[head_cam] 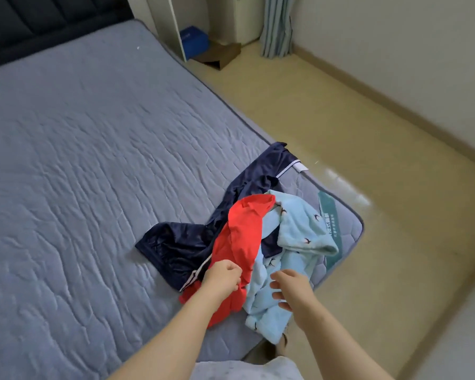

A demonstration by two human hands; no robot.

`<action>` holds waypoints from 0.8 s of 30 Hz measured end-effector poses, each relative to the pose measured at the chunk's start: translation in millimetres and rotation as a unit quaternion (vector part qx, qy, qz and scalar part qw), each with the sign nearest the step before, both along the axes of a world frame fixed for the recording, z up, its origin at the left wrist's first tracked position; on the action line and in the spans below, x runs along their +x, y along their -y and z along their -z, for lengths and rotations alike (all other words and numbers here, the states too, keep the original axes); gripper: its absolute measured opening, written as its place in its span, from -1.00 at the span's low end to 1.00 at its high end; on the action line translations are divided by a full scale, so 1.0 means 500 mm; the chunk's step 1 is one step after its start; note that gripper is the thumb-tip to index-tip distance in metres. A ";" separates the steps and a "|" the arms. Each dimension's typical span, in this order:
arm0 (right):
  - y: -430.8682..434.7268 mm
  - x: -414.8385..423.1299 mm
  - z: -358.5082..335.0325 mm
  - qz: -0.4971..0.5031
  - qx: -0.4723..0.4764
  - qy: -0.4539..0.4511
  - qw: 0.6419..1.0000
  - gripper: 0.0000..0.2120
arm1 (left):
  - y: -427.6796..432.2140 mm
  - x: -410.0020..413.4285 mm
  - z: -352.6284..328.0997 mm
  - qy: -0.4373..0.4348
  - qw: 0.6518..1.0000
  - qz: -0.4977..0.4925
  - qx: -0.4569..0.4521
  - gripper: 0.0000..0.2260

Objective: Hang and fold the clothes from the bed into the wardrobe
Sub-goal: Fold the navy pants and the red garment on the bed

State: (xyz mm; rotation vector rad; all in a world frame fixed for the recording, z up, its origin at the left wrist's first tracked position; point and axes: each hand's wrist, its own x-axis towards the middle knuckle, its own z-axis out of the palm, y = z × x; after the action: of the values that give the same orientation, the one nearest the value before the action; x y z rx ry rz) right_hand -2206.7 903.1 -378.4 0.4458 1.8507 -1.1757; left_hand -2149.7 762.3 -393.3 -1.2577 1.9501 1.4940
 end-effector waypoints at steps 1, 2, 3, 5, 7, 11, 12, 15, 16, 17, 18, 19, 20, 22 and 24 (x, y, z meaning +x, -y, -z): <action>-0.005 -0.032 0.014 -0.012 0.001 0.005 1.000 -0.89 | -0.012 -0.022 0.017 0.019 1.000 0.003 -0.001 -0.81; -0.010 -0.062 0.030 -0.021 0.001 0.010 1.000 -0.88 | -0.021 -0.043 0.034 0.035 0.999 0.006 -0.003 -0.81; -0.013 -0.088 0.047 -0.030 0.003 0.018 0.999 -0.87 | -0.028 -0.061 0.051 0.051 0.999 0.009 -0.009 -0.82; -0.016 -0.134 0.083 -0.044 0.012 0.036 0.998 -0.85 | -0.033 -0.092 0.086 0.079 0.996 0.007 -0.037 -0.83; -0.017 -0.171 0.123 -0.060 0.019 0.048 0.997 -0.84 | -0.028 -0.116 0.123 0.093 0.993 -0.013 -0.064 -0.83; -0.007 -0.210 0.197 -0.096 0.027 0.060 0.993 -0.90 | -0.005 -0.148 0.201 0.118 0.987 -0.044 -0.102 -0.81; -0.003 -0.213 0.212 -0.101 0.026 0.065 0.992 -0.91 | 0.001 -0.151 0.219 0.120 0.985 -0.048 -0.113 -0.79; 0.007 -0.216 0.252 -0.111 0.021 0.073 0.991 -0.93 | 0.022 -0.157 0.270 0.108 0.977 -0.108 -0.149 -0.72; 0.011 -0.214 0.266 -0.121 0.022 0.074 0.990 -0.91 | 0.033 -0.154 0.289 0.112 0.970 -0.141 -0.162 -0.69; 0.014 -0.211 0.281 -0.130 0.024 0.075 0.988 -0.89 | 0.045 -0.148 0.309 0.129 0.962 -0.172 -0.171 -0.66; 0.017 -0.206 0.297 -0.133 0.025 0.078 0.988 -0.88 | 0.058 -0.138 0.331 0.156 0.952 -0.192 -0.179 -0.62; 0.023 -0.199 0.315 -0.130 0.027 0.082 0.988 -0.87 | 0.072 -0.127 0.354 0.186 0.944 -0.199 -0.187 -0.58; 0.030 -0.190 0.334 -0.129 0.032 0.088 0.987 -0.87 | 0.085 -0.112 0.377 0.213 0.937 -0.196 -0.195 -0.54; 0.052 -0.170 0.366 -0.141 0.036 0.094 0.985 -0.88 | 0.105 -0.083 0.421 0.241 0.931 -0.171 -0.216 -0.46; 0.079 -0.152 0.397 -0.168 0.033 0.095 0.981 -0.88 | 0.122 -0.057 0.463 0.254 0.928 -0.127 -0.243 -0.39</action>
State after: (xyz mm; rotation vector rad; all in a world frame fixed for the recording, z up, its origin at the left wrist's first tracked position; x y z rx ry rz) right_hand -2282.8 863.4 -576.7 0.2589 1.7210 -0.8171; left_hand -2178.1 701.2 -624.9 -1.9373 1.8919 0.6646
